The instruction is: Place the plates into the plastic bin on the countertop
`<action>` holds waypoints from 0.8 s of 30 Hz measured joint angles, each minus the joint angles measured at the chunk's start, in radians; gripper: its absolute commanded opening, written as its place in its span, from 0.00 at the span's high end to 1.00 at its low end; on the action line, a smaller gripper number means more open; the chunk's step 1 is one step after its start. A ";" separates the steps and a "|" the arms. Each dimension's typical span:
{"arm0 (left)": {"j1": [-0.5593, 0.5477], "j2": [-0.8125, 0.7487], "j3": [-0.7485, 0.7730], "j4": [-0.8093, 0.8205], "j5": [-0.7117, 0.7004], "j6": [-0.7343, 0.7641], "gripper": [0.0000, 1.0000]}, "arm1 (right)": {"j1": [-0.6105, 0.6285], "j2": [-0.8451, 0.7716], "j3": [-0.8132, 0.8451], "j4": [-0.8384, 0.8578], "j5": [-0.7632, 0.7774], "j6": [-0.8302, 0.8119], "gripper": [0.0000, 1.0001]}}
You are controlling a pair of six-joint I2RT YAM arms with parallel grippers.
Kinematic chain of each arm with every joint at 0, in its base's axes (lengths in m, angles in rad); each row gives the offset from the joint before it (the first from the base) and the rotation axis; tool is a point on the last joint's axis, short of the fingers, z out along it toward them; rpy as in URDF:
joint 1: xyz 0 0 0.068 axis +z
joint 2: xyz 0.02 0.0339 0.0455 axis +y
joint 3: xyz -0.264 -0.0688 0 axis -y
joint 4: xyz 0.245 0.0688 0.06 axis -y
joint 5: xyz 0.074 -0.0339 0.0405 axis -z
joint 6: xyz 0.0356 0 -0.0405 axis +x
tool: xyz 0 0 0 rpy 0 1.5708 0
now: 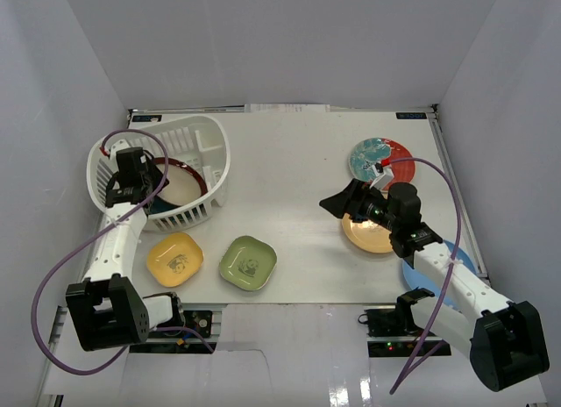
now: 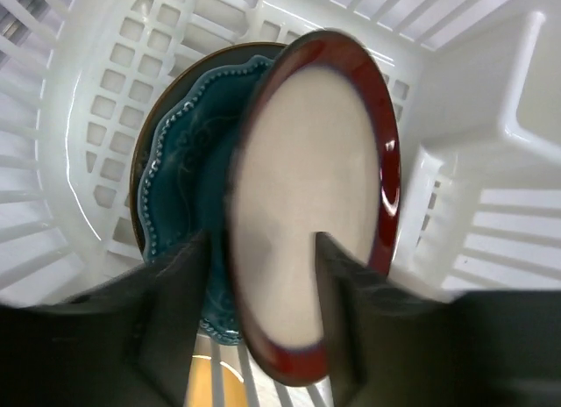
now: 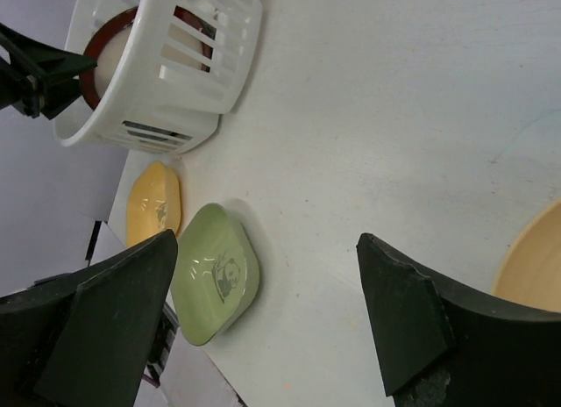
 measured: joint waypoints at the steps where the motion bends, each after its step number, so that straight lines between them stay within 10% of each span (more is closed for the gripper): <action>1: 0.000 -0.004 -0.010 0.008 0.004 0.001 0.30 | 0.000 -0.005 -0.001 -0.010 0.011 -0.005 0.14; 5: 0.002 -0.023 -0.056 0.011 0.003 -0.007 0.03 | 0.000 -0.004 -0.002 -0.038 0.061 -0.021 0.31; 10: 0.003 -0.045 -0.076 0.000 0.015 -0.017 0.02 | 0.000 0.029 0.002 -0.075 0.106 -0.029 0.54; 18: -0.066 -0.175 -0.075 0.012 -0.027 0.000 0.02 | -0.111 0.143 0.073 -0.111 0.164 -0.023 0.60; 24: -0.111 -0.229 -0.076 0.015 -0.028 0.006 0.02 | -0.345 0.229 0.128 -0.120 0.173 -0.006 0.44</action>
